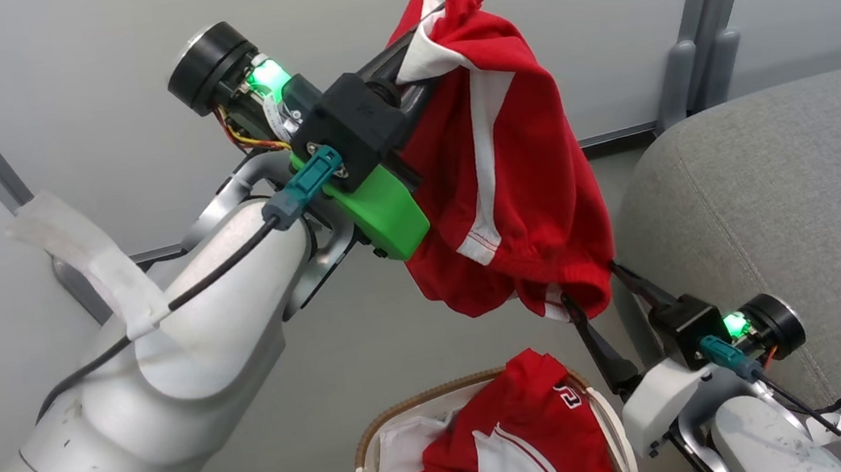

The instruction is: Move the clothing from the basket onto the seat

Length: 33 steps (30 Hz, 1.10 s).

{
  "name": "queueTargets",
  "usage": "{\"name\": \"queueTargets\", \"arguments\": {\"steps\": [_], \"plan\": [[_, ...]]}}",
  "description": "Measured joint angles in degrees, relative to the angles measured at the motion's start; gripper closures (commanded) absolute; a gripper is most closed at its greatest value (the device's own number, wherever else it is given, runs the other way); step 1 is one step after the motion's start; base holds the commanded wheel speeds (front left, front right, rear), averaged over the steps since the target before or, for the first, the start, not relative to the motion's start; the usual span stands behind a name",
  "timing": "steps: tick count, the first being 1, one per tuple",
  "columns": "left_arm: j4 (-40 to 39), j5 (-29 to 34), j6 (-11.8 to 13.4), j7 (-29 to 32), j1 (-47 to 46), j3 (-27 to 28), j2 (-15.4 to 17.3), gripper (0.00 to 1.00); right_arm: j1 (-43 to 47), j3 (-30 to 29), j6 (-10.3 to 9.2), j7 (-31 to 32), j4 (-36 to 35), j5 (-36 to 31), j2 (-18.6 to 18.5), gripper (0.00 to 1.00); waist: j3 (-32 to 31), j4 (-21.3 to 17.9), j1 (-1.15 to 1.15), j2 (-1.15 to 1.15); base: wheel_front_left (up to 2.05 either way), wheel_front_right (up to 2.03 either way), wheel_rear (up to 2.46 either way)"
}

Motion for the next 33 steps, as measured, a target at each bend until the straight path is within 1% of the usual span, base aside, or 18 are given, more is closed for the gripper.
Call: {"name": "queueTargets", "arguments": {"steps": [7, 12, 13, 14, 15, 16, 18, 26, 32, 33], "plan": [[-1.58, -0.42, 0.0, -0.43, -0.05, -1.74, -0.49, 1.0, -1.86, -2.91, 0.0, 0.0, 3.44, -1.24, -0.01, 0.0, 0.1, 0.94, 0.0, 0.0, 0.0, 0.0, 0.0], [-3.35, -1.91, -0.01, -0.77, -0.05, -2.25, -0.99, 1.0, -4.67, -1.86, 0.0, 0.0, 6.47, -0.53, -0.02, 0.0, 0.26, 1.59, 0.0, 0.0, 0.0, 0.0, 0.0], [-3.49, -2.08, -0.01, -0.78, -0.05, -2.29, -0.99, 1.0, -5.11, -1.47, 0.0, 0.0, 6.92, -0.37, -0.03, 0.04, 0.31, 1.7, 0.0, 0.0, 0.0, 0.0, 0.0], [-3.65, -2.27, -0.01, -0.92, -0.05, -2.34, -0.94, 1.0, -5.6, -0.97, 0.0, 0.0, 7.56, -0.09, -0.02, 0.43, 0.37, 1.82, 0.0, 0.0, 0.0, 0.0, 0.0], [-3.7, -2.37, -0.01, -0.92, -0.05, -2.33, -0.9, 1.0, -6.05, -0.53, 0.0, 0.0, 8.08, 0.14, 0.0, 0.55, 0.44, 1.89, 0.0, 0.0, 0.0, 0.0, 0.0], [-3.69, -2.45, 0.0, -0.93, -0.02, -2.3, -0.78, 1.0, -6.43, -0.38, 0.0, 0.0, 8.4, 0.32, 0.03, 0.77, 0.51, 1.93, 0.0, 0.0, 0.0, 0.0, 0.0], [-3.55, -2.88, 0.11, -1.01, 0.16, -2.19, -0.44, 1.0, -7.03, -0.34, 0.0, 0.0, 8.72, 0.32, 0.0, 1.0, 0.58, 1.95, 0.0, 0.0, 0.0, 0.0, 0.0], [-0.99, -5.48, 1.42, -2.04, 3.44, -0.76, 0.79, 1.0, -7.21, -1.22, 0.0, 0.0, 7.33, 0.79, 0.01, 1.0, 0.78, 1.35, 0.0, 0.0, 0.0, 0.0, 0.0], [1.99, -7.61, 3.07, -3.8, 7.59, 0.89, 1.31, 1.0, -7.06, -2.64, 0.0, 0.0, 5.25, 0.6, 0.0, 1.0, 0.73, 0.44, 0.0, 0.0, 0.0, 0.0, 0.0], [2.43, -8.22, 3.39, -4.25, 8.67, 1.32, 1.23, 0.84, -7.06, -3.12, 0.0, 0.01, 4.79, 0.37, 0.01, 1.0, 0.7, 0.27, 0.0, 0.0, 0.0, 0.0, 0.0]]}}
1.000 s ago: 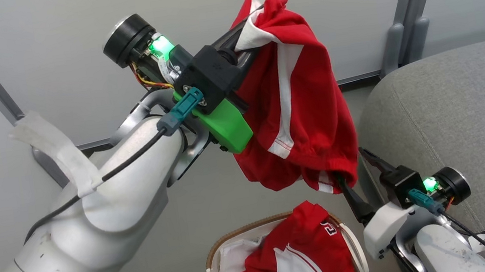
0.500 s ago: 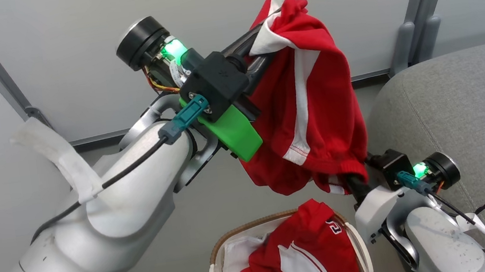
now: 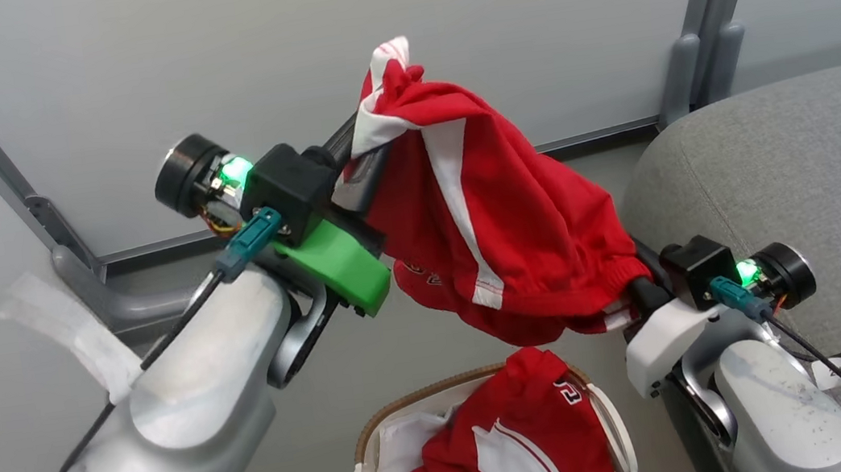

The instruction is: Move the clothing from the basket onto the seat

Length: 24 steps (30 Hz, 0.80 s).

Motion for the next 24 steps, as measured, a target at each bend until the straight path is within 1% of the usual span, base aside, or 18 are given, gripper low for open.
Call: {"name": "queueTargets", "arguments": {"steps": [1, 2, 3, 4, 8, 11, 12, 17, 24], "plan": [[0.38, -0.45, 0.18, -0.27, 0.86, 0.31, -0.09, 0.62, 0.0, -0.35, 0.0, -0.01, -0.44, -0.26, -0.01, 1.0, -0.02, -0.12, 0.0, 0.0, 0.0, 0.0, 0.0], [0.87, -0.97, 0.55, -0.66, 2.07, 0.7, -0.23, 0.46, 0.0, -0.9, 0.0, -0.01, -0.92, -0.58, -0.01, 1.0, -0.05, -0.29, 0.0, 0.0, 0.0, 0.0, 0.0], [1.26, -1.4, 0.93, -0.8, 3.37, 1.15, -0.44, 0.18, 0.0, -1.4, 0.0, -0.01, -1.37, -0.94, -0.02, 1.0, -0.07, -0.44, 0.0, 0.0, 0.0, 0.0, 0.0], [1.67, -1.82, 1.08, -1.11, 4.5, 1.64, -0.7, 0.0, -0.02, -1.68, 0.0, -0.01, -1.78, -1.25, -0.03, 1.0, -0.09, -0.57, 0.0, 0.0, 0.0, 0.0, 0.0], [3.74, -2.85, 1.88, -1.31, 9.78, 3.37, -1.91, 0.0, -0.15, -3.31, 0.0, -0.01, -3.34, -2.15, -0.01, 1.0, -0.22, -1.22, 0.0, 0.0, 0.0, 0.0, 0.0], [3.99, -3.21, 2.07, -1.55, 13.66, 5.78, -2.96, 0.0, -0.39, -4.21, 0.0, -0.01, -4.7, -2.65, -0.03, 1.0, -0.24, -1.68, 0.0, 0.0, 0.0, 0.0, 0.0], [4.11, -2.71, 2.05, -1.63, 16.6, 7.55, -3.39, 0.0, -0.69, -4.57, 0.0, -0.01, -5.53, -3.15, -0.03, 1.0, -0.21, -1.99, 0.0, 0.0, 0.0, 0.0, 0.0], [4.77, -1.16, 1.46, -1.64, 22.84, 11.32, -4.89, 0.0, -0.88, -5.36, 0.0, -0.01, -7.26, -4.3, -0.02, 1.0, -0.13, -2.58, 0.0, 0.0, 0.0, 0.0, 0.0], [6.36, 1.87, -0.12, -1.65, 30.05, 15.49, -6.65, 0.0, -0.69, -7.57, 0.0, -0.01, -9.89, -5.58, -0.01, 1.0, -0.03, -3.4, 0.0, 0.0, 0.0, 0.0, 0.0]]}}
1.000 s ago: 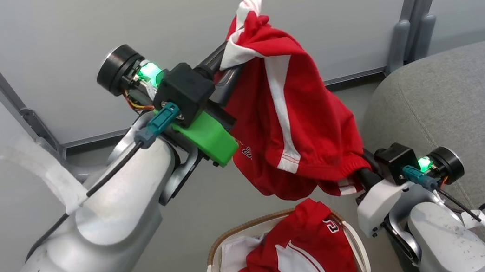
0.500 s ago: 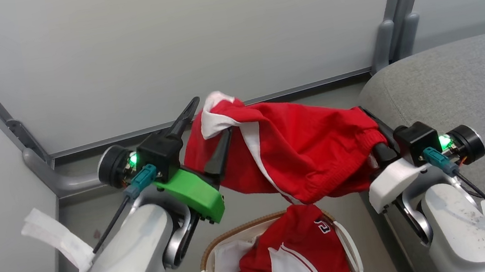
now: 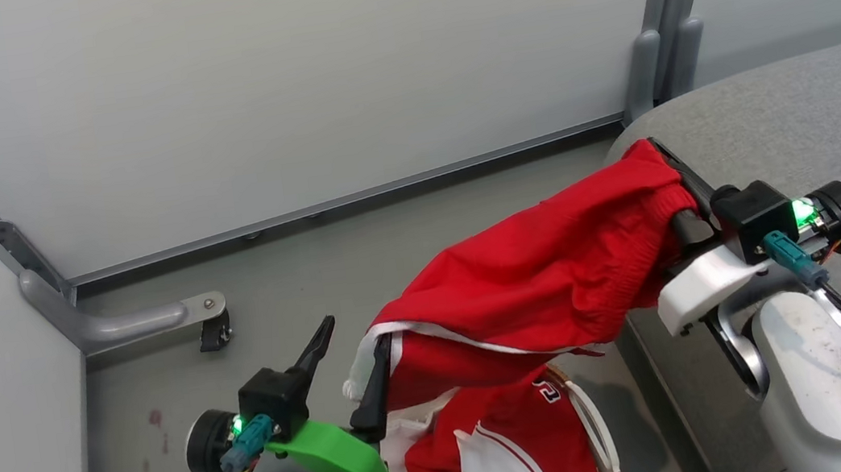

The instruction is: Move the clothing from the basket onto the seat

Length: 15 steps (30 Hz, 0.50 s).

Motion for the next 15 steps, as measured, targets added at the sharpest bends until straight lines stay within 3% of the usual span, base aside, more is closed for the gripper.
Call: {"name": "queueTargets", "arguments": {"steps": [15], "plan": [[1.27, 5.49, -2.52, 0.0, 4.13, 6.21, -3.91, 0.0, 2.85, -4.39, 0.0, 0.0, -3.57, -1.72, -0.02, 1.0, 0.2, -0.99, 0.0, 0.0, 0.0, 0.0, 0.0]]}}
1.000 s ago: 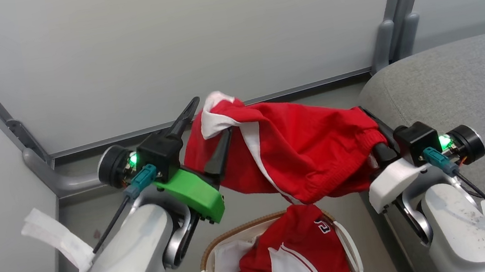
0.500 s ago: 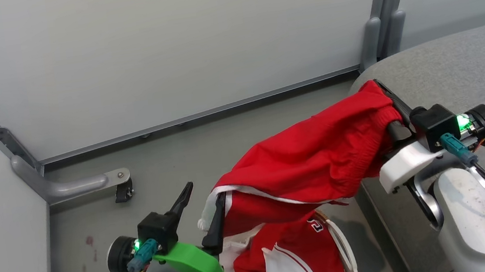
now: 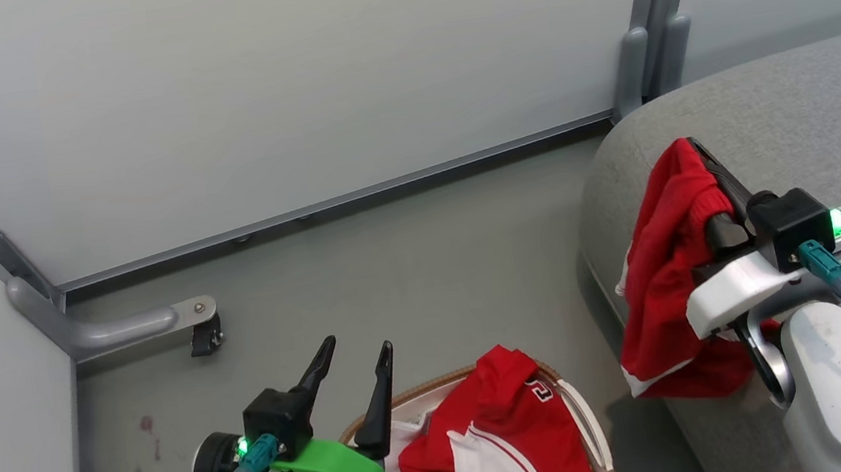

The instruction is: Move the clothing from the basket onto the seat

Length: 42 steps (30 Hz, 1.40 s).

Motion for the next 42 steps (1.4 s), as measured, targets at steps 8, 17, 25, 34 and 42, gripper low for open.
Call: {"name": "queueTargets", "arguments": {"steps": [8, 17, 25, 34, 42], "plan": [[-0.54, 1.53, -0.53, -0.01, 0.76, 0.86, -1.33, 0.0, 0.28, -0.58, 0.0, 0.0, -0.71, -0.78, 0.0, 1.0, 0.3, -3.06, 0.0, 0.0, 0.0, 0.0, 0.0], [-1.51, 2.38, -0.74, -0.01, 0.8, 0.63, -2.3, 0.0, -0.54, -0.41, 0.02, 0.0, -1.33, -0.92, -0.27, 1.0, 1.79, -9.44, 0.0, 0.0, 0.0, 0.0, 0.0], [-2.25, 2.45, -0.75, -0.01, -0.77, -1.13, -2.7, 0.0, -1.17, -1.85, 0.01, 0.0, -1.64, -0.83, -0.4, 1.0, 4.46, -14.8, 0.0, 0.0, 0.0, 0.0, 0.0], [-2.87, 2.57, -0.75, -0.01, -3.22, -2.7, -2.4, 0.0, -4.15, -5.38, 0.02, 0.0, -0.96, -1.0, -0.67, 1.0, 8.78, -16.73, 0.0, 0.0, 0.0, 0.0, 0.0], [-4.37, 3.69, -0.75, -0.01, -6.73, -2.93, -0.38, 0.0, -17.8, -10.82, 0.02, 0.0, 0.1, -1.26, -7.51, 1.0, 14.21, -15.36, 0.0, 0.0, 0.0, 0.0, 0.0]]}}
